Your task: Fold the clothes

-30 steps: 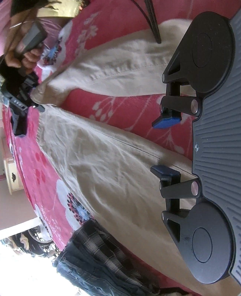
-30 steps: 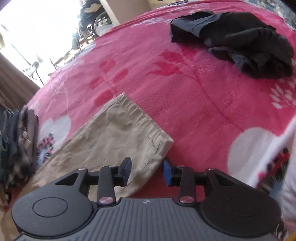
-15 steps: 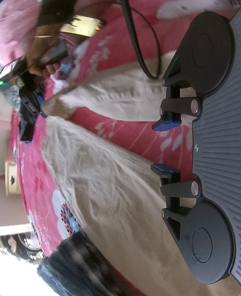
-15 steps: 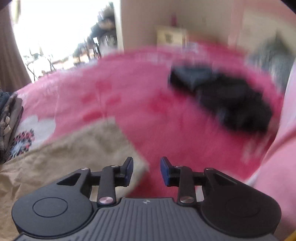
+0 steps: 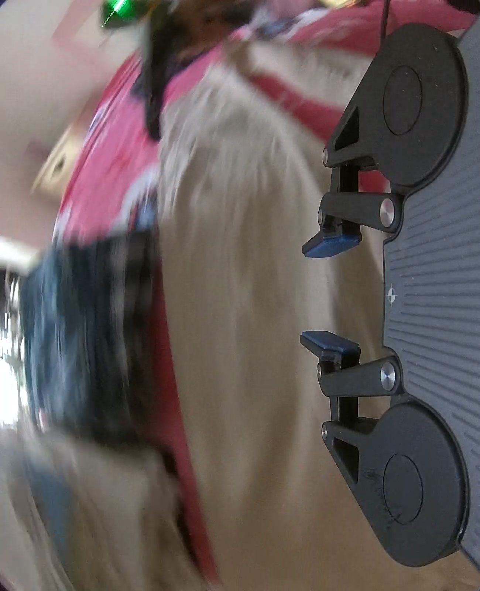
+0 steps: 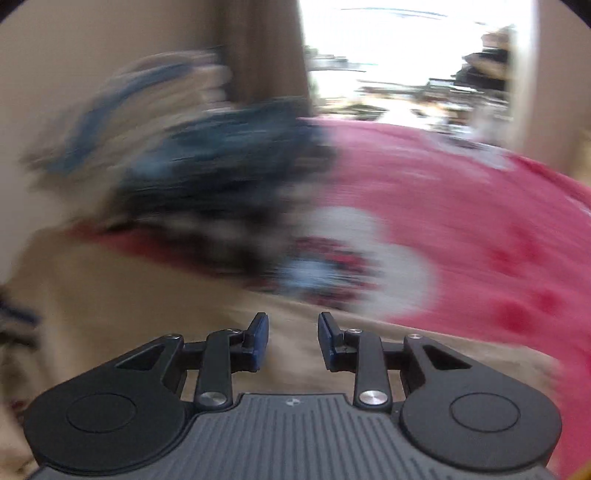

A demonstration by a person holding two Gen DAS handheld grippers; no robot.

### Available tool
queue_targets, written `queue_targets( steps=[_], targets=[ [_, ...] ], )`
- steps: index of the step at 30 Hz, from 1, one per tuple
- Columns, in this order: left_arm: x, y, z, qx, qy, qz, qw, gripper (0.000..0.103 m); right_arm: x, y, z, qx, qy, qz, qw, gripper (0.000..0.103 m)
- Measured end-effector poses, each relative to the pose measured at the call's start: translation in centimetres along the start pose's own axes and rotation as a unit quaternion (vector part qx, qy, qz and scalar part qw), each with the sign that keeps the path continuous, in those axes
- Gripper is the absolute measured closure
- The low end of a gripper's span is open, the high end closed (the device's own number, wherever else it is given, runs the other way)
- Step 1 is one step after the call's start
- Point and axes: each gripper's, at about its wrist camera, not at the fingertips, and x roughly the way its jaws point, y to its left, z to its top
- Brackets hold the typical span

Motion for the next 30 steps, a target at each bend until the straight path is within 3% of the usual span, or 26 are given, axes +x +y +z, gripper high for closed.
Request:
queue_targets(
  steps=[4, 6, 8, 11, 13, 16, 18, 21, 23, 25, 26, 28, 30],
  targets=[
    [-1.5, 3.0, -1.7, -0.011, -0.008, 0.046, 0.9988, 0.059, 4.0, 6.5, -0.3, -0.082, 0.027, 0.109, 0.99, 0.071],
    [-1.3, 4.3, -2.7, -0.006, 0.005, 0.069, 0.9976, 0.059, 6.5, 8.4, -1.3, -0.127, 0.054, 0.113, 0.984, 0.075],
    [-0.7, 5.6, -3.7, -0.01, 0.025, 0.082, 0.9963, 0.059, 8.9, 8.1, -2.1, -0.17, 0.066, 0.044, 0.982, 0.076],
    [-1.0, 7.1, -4.6, -0.017, 0.024, 0.085, 0.9959, 0.059, 8.9, 5.6, -0.4, -0.111, 0.048, -0.057, 0.991, 0.078],
    [-1.6, 7.7, -4.7, -0.021, 0.019, 0.083, 0.9961, 0.059, 8.3, 5.4, 0.9, -0.111, 0.024, -0.088, 0.99, 0.077],
    [-2.1, 8.5, -4.8, -0.017, 0.007, 0.085, 0.9962, 0.059, 7.9, 8.7, 2.4, -0.106, 0.0, 0.007, 0.994, 0.077],
    [-1.7, 9.2, -4.8, -0.019, 0.007, 0.091, 0.9956, 0.059, 9.1, 13.3, 2.7, -0.161, -0.003, 0.074, 0.984, 0.078],
    [-1.0, 10.0, -5.1, -0.018, 0.013, 0.096, 0.9951, 0.059, 12.7, 17.6, 2.8, -0.211, 0.02, 0.12, 0.97, 0.081],
    [-1.1, 9.8, -5.3, -0.011, 0.008, 0.097, 0.9952, 0.058, 15.7, 18.4, 2.9, -0.238, 0.031, 0.063, 0.969, 0.082],
    [-1.4, 9.7, -5.7, -0.004, 0.007, 0.099, 0.9951, 0.058, 16.9, 17.3, 4.3, -0.206, 0.025, 0.007, 0.978, 0.09],
    [-1.6, 9.7, -6.0, -0.002, 0.008, 0.098, 0.9951, 0.058, 16.7, 16.9, 5.3, -0.18, 0.019, 0.0, 0.983, 0.093],
    [-2.0, 9.7, -6.5, -0.001, 0.009, 0.096, 0.9953, 0.057, 15.3, 17.6, 5.9, -0.182, -0.009, 0.023, 0.983, 0.09],
    [-2.2, 9.6, -6.9, 0.007, 0.011, 0.097, 0.9952, 0.057, 14.5, 19.6, 6.0, -0.199, -0.022, 0.073, 0.977, 0.09]
  ],
)
